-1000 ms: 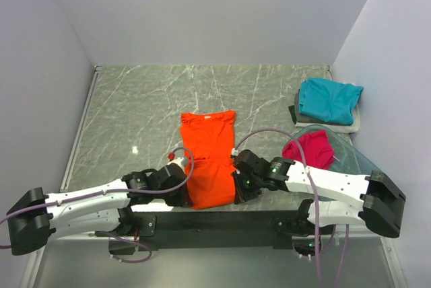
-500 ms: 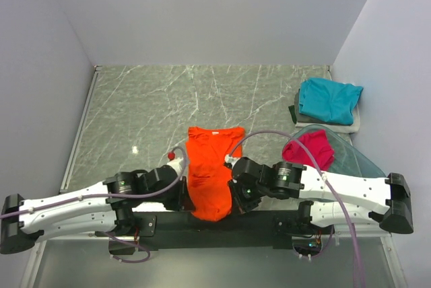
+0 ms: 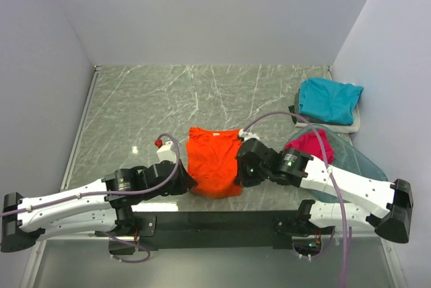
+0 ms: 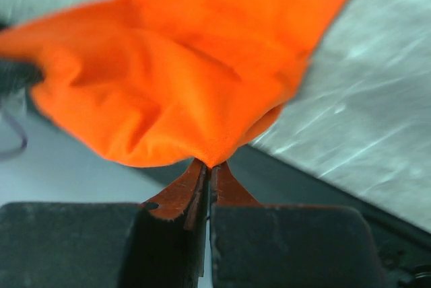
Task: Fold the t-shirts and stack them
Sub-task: Fold the tshirt
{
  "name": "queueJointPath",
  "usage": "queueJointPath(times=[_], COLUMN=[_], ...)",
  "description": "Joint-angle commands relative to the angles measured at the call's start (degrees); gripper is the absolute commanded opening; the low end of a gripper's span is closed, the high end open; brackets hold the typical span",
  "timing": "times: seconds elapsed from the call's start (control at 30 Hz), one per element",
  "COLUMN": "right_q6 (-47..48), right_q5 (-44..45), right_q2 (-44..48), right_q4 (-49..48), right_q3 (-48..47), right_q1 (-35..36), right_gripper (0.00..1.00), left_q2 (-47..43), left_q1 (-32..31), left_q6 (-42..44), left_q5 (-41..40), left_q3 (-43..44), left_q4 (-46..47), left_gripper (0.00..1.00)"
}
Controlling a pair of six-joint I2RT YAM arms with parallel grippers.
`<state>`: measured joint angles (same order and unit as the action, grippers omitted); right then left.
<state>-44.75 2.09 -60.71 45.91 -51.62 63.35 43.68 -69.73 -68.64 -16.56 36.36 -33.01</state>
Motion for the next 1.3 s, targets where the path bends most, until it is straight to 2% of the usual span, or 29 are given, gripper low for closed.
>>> queueJointPath(times=[0.0,0.1,0.2,0.37,0.53,0.8,1.27], right_q6=[4.3,7.3,10.5,13.6,16.3,20.6,24.7], right_q5=[5.0,4.9,4.1,4.7,4.1,2.4,-1.3], right_q2=[0.2,-1.2,-4.6,-8.7,-10.7,-15.9,-30.7], right_q4=[-1.5,-3.0,-4.7,-6.3,-7.6,-9.0,-16.0], right_q3=[-3.1,-4.0,-4.9,-7.3,-9.5,-12.5,-14.4], right_q1=[-4.7,-8.4,-10.3,-13.2,-16.4,-21.2,-27.2], right_gripper=[0.00,0.00,0.00,0.00,0.00,0.00,0.00], left_q2=[1.1,3.2,7.3,13.4,14.9,21.8,37.3], left_q1=[0.7,5.4,12.1,18.5,24.4,29.5,35.3], left_q6=[-0.1,3.1,8.5,12.9,17.4,21.3,27.1], left_q5=[-8.0,-7.3,-1.6,1.8,4.9,12.4,15.0], left_q3=[1.3,1.0,1.4,4.2,5.3,6.4,10.1], left_q4=[5.0,11.7,18.1,19.6,21.8,27.2,32.6], left_gripper=[0.00,0.00,0.00,0.00,0.00,0.00,0.00])
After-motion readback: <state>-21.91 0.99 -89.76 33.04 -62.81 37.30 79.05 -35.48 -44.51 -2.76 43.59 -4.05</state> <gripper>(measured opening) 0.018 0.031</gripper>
